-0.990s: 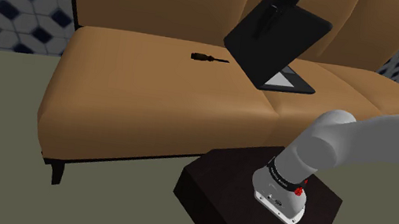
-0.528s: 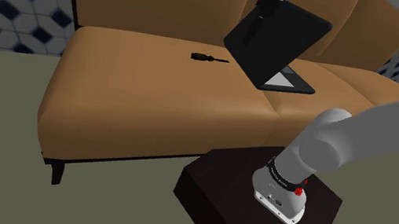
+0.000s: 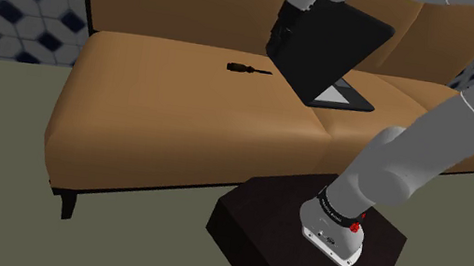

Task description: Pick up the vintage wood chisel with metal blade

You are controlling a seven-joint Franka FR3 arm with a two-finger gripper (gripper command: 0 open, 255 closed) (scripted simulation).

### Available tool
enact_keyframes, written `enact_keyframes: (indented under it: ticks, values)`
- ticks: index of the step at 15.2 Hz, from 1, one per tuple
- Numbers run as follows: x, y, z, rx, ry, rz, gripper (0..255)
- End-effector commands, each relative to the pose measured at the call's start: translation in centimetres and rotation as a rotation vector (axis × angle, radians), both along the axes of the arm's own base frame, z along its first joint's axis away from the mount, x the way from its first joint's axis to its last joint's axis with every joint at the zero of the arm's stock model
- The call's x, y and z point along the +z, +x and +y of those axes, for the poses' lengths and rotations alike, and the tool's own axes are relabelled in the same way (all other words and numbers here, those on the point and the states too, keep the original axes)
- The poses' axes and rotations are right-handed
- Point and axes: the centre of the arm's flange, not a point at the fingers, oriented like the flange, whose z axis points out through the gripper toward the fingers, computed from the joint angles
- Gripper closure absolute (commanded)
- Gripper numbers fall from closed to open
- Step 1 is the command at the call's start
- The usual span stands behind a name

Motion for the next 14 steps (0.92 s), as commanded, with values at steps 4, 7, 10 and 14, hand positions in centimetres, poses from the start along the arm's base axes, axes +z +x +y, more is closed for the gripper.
enact_keyframes:
  ticks: [4,7,10,14]
  values:
    - [-4.5,5.6,0.0,0.218,0.023,0.009,0]
    - [-6.3,6.5,0.1,0.250,0.026,0.011,0]
    - [-7.8,6.5,0.1,0.250,0.026,0.011,0]
    - [-9.2,6.5,0.1,0.250,0.026,0.011,0]
